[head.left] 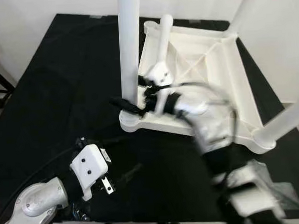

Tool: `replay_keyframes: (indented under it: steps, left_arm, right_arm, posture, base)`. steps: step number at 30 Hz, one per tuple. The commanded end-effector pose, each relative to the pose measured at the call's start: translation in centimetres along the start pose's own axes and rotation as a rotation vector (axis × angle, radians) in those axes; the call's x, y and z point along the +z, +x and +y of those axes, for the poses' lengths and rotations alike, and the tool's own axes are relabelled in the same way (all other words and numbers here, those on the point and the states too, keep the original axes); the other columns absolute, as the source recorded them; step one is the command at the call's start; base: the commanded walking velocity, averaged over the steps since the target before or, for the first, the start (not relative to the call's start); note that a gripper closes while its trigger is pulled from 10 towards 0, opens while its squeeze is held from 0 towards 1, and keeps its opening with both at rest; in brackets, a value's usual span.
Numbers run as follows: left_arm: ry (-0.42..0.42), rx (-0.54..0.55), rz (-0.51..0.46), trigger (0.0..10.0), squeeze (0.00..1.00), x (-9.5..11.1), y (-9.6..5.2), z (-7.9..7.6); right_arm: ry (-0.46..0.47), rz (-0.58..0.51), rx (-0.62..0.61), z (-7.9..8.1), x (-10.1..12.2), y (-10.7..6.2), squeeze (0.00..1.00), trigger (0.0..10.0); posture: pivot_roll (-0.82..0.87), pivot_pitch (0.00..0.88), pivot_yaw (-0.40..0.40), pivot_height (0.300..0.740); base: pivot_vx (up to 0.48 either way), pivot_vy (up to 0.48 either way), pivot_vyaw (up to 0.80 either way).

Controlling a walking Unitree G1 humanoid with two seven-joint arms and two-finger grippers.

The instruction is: Building children table

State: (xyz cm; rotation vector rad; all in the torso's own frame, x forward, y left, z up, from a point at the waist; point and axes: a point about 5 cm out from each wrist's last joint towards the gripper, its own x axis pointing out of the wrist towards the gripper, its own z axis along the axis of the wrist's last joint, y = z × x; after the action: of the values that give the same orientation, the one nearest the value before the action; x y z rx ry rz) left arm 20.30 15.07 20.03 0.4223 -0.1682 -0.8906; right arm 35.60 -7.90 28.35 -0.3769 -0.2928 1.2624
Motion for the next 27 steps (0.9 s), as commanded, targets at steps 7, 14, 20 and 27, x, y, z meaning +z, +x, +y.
replay_keyframes:
  steps: [7, 14, 20, 27]
  left_arm:
    - [0.009, -0.012, 0.043, 10.0, 0.00, 0.2, -0.9, -0.4]
    - [0.017, 0.027, 0.097, 10.0, 0.00, 0.3, -2.6, -0.1]
    - [0.035, 0.068, 0.129, 10.0, 0.00, 0.5, -3.8, 0.5]
    - [0.053, 0.100, 0.120, 10.0, 0.00, 0.9, -4.0, 0.9]
  right_arm:
    - [0.068, 0.011, 0.256, 0.4, -0.6, 0.2, 0.00, 10.0]
    - [0.101, 0.000, 0.339, -0.5, 0.2, 1.3, 0.00, 10.0]
    - [0.082, 0.003, 0.393, -0.5, 0.5, 2.4, 0.00, 10.0]
    - [0.061, 0.006, 0.455, -0.5, 0.8, 3.1, 0.00, 0.0]
  posture:
    - [0.18, 0.322, -0.132, 0.740]
    - [0.21, 0.386, -0.137, 0.740]
    - [0.24, 0.412, -0.140, 0.740]
    - [0.24, 0.413, -0.153, 0.740]
  base:
    - [0.000, 0.000, 0.00]
    - [0.000, 0.000, 0.00]
    - [0.000, 0.000, 0.00]
    - [0.000, 0.000, 0.00]
